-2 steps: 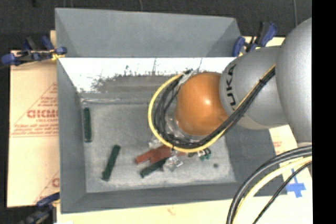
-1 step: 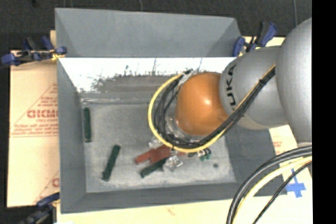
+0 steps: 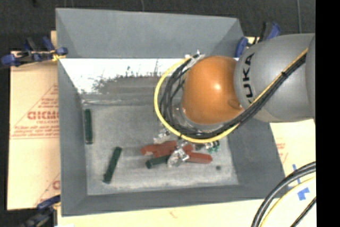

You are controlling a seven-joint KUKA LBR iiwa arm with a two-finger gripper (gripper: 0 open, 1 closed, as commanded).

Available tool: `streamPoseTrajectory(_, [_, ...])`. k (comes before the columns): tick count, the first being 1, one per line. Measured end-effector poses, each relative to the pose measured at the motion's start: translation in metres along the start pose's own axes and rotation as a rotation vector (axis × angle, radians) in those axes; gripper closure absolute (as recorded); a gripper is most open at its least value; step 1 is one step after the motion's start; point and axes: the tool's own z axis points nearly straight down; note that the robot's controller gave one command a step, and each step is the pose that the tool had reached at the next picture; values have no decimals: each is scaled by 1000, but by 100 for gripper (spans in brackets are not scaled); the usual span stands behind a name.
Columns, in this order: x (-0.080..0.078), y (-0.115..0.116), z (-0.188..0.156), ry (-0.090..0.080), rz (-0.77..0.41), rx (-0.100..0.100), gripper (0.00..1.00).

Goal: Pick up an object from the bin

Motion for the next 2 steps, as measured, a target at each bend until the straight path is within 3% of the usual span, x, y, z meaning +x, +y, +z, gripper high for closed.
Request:
streamPoseTrajectory(1, [0, 0, 0, 0, 0, 0, 100])
streamPoseTrajectory(2, [-22, -8, -98, -1, 18, 0, 100])
